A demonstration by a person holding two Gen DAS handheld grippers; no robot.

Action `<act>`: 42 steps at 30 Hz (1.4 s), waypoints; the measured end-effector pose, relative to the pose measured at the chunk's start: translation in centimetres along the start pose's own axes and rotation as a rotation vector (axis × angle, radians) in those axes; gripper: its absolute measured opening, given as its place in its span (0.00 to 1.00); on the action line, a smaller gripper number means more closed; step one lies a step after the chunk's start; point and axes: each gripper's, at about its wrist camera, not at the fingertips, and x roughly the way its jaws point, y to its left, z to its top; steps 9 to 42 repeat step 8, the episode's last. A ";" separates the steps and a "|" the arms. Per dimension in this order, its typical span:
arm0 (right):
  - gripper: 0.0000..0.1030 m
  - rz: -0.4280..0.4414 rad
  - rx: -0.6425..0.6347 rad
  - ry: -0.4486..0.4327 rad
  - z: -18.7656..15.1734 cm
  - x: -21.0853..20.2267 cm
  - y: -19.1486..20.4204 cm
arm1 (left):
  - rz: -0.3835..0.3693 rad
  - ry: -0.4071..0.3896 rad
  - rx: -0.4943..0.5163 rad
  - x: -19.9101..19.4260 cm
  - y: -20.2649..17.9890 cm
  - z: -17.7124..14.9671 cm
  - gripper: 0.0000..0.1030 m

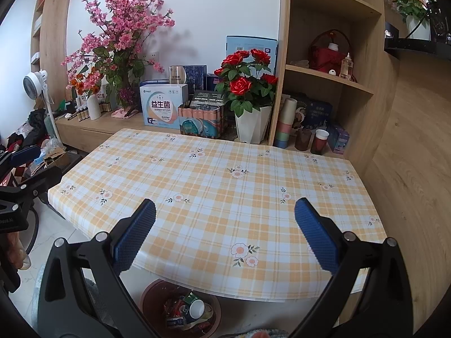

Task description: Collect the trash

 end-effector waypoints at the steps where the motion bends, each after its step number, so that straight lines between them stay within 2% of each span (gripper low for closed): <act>1: 0.94 0.001 -0.001 0.001 0.0 0.0 0.0 | 0.004 0.002 -0.001 0.0 0.1 0.0 0.94; 42: 0.94 0.000 0.001 0.001 -0.1 0.1 0.0 | 0.018 0.008 -0.012 0.1 0.6 0.0 0.94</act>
